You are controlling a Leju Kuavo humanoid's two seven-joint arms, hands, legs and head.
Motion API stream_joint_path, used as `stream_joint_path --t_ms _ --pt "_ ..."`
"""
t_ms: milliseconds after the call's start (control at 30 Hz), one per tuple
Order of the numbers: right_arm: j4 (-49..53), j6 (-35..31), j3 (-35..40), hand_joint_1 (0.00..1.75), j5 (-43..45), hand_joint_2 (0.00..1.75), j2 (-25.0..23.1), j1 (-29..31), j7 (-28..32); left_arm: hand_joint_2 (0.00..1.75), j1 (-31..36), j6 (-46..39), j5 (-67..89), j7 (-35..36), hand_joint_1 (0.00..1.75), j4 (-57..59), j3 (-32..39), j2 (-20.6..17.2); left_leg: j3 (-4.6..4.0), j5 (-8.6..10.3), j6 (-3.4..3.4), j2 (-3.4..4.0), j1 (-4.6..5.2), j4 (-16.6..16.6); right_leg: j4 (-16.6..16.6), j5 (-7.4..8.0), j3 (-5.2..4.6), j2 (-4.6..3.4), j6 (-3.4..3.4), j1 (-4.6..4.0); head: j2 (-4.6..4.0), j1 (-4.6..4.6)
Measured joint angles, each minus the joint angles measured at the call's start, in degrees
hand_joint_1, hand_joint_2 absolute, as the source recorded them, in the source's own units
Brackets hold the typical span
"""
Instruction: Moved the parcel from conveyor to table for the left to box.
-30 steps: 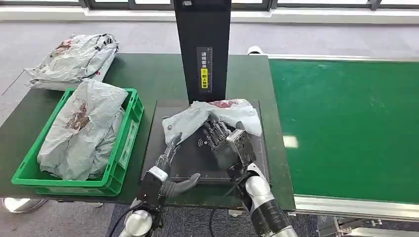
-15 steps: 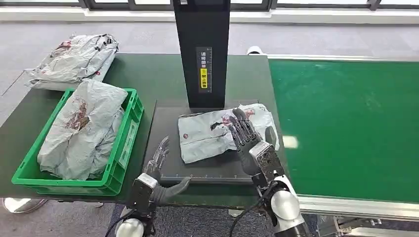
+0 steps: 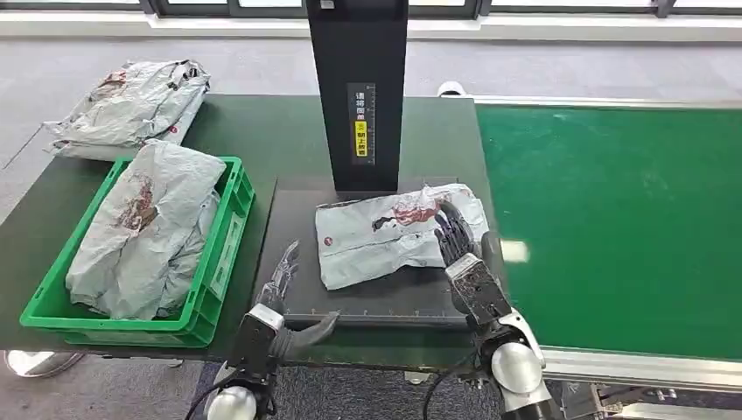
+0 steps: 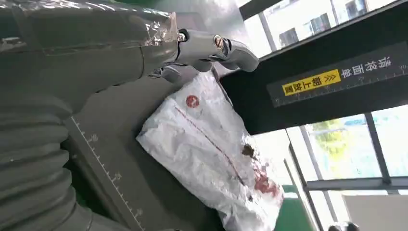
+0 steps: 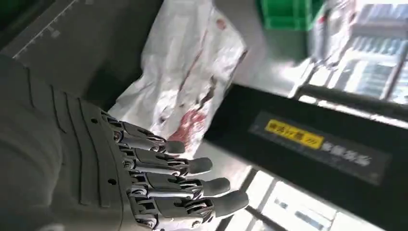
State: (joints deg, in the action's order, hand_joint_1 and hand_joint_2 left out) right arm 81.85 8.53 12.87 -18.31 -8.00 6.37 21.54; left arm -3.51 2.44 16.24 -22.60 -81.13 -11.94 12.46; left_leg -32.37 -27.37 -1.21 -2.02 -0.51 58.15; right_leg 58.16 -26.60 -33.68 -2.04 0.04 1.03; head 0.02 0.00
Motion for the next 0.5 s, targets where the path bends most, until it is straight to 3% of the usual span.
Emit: stream_joint_path --t_ms 33,300,500 --pt "0.4 0.3 0.0 0.0 0.4 1.75 0.0 -0.2 0.1 1.75 0.0 -0.3 0.3 0.0 0.0 0.0 0.1 0.0 0.0 0.0 0.0 0.0 0.0 0.0 0.0 0.0 0.0 0.0 0.0 0.0 0.0 0.0" --pt "4.7 1.4 -0.8 0.0 4.2 1.75 -0.3 -3.1 0.8 1.75 1.1 -3.8 6.2 0.8 0.0 0.3 0.5 0.2 0.0 0.0 0.01 -0.01 0.01 0.0 0.0 0.0 0.0 0.03 0.0 0.01 0.0 0.0" --pt "11.7 -0.8 -2.1 0.0 6.0 1.75 -1.1 -7.8 1.3 1.75 8.5 -8.6 24.4 5.3 0.0 5.9 -1.2 0.9 0.0 0.01 0.01 -0.08 0.01 0.0 0.0 0.01 0.04 0.11 0.01 0.01 -0.02 0.0"
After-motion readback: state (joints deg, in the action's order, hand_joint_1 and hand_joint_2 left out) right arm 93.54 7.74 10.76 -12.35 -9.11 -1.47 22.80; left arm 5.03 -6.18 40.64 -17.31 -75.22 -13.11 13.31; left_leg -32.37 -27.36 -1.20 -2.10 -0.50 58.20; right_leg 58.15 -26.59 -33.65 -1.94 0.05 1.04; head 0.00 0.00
